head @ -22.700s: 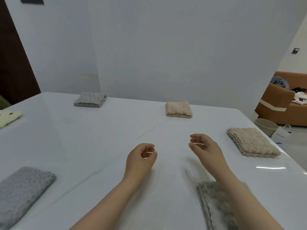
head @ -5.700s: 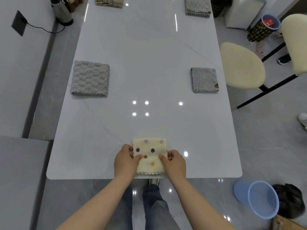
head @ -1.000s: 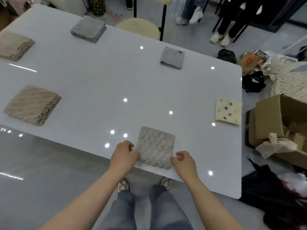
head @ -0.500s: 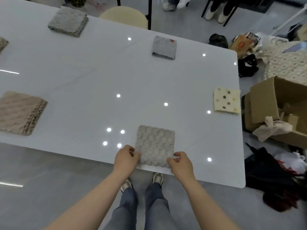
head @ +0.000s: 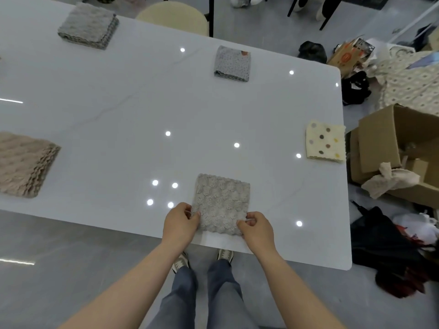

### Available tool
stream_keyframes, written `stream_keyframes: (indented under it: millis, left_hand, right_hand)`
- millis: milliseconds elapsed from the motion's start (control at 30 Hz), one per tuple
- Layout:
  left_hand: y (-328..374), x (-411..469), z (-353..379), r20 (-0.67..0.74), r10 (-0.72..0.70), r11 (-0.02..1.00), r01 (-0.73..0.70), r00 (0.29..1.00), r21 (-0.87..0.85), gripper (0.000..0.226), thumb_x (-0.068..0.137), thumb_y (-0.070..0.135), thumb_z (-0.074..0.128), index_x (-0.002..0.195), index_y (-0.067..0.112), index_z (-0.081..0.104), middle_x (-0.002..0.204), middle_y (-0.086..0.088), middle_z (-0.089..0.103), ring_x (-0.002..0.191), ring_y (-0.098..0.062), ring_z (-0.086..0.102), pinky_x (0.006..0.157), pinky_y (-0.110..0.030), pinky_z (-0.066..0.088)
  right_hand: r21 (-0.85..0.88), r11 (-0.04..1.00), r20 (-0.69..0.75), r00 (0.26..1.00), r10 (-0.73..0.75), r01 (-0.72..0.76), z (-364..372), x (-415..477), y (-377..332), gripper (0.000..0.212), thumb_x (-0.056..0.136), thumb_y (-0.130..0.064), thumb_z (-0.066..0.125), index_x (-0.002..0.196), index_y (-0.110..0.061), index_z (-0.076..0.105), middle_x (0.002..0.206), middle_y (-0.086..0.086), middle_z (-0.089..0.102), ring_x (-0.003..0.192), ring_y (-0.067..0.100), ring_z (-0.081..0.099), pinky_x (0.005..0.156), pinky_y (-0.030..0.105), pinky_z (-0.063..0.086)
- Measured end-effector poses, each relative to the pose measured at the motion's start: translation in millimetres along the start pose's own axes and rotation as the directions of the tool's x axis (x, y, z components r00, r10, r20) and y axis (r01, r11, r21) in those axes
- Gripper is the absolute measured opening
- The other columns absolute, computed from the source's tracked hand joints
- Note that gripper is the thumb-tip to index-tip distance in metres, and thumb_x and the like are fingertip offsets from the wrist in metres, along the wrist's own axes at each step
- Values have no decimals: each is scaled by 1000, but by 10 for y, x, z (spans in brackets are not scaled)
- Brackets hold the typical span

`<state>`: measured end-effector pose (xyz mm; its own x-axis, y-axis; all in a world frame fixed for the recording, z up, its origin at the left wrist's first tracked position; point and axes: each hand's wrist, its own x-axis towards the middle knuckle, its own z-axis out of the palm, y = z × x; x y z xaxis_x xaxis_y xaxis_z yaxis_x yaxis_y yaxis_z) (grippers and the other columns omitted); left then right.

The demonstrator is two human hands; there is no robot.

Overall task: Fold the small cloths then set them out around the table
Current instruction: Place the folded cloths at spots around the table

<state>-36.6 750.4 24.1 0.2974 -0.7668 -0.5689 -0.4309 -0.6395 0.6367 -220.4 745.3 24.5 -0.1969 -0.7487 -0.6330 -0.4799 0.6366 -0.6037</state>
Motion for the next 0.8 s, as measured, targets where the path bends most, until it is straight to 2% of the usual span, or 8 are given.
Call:
stream_keyframes:
  millis: [133,200,300,367,500,633,800]
  left_hand:
    - [12,-23,13,-14,44,996,-43,999,80,10,89,20,56,89,10,56,79,-2,59,75,-21,56,56,-23,39]
    - [9,-32,19,-28,46,994,-44,999,97,11,90,22,56,88,11,56,79,0,57,73,-18,54,53,-21,35]
    - [-3,-24,12,-45,42,994,-37,998,100,11,89,23,56,92,11,57,82,0,57,75,-17,53,53,-20,33]
    - [-7,-13,3,-53,46,994,-41,998,97,10,89,22,57,91,12,56,83,0,58,75,-18,53,53,-19,33]
    - [-7,-9,-2,-55,49,994,-43,997,98,9,89,21,56,87,12,56,81,-1,58,73,-17,52,53,-20,32]
    - [-5,-12,-4,-52,42,994,-36,998,108,10,89,22,56,88,12,56,80,-1,57,74,-18,53,53,-21,33]
    - [4,-17,-22,-52,30,994,-25,998,103,17,89,24,57,95,9,59,82,-1,58,75,-18,53,54,-22,34]
  right_hand:
    - [-17,1000,-2,1000,-19,19,-2,-20,-2,11,89,-15,60,97,-16,53,80,-3,54,76,13,52,59,14,37]
    - [-32,999,-5,999,-33,33,4,-25,-9,11,88,-14,60,96,-16,53,82,-3,55,78,14,52,60,16,38]
    - [-52,998,12,999,-42,42,23,-25,-25,13,88,-14,59,98,-17,51,87,-1,55,83,16,53,64,21,38]
    - [-60,997,14,999,-48,49,37,-21,-31,12,88,-14,59,96,-16,51,86,0,54,82,17,52,62,20,38]
    - [-70,996,13,998,-57,58,51,-22,-32,9,88,-13,59,93,-14,50,84,0,53,80,18,51,65,26,37]
    - [-69,995,14,998,-67,67,51,-22,-29,9,89,-14,59,92,-16,50,77,-5,50,77,16,50,60,17,36]
    - [-60,997,9,999,-50,50,43,-18,-32,10,89,-14,59,95,-16,52,76,-7,51,78,15,51,57,13,34]
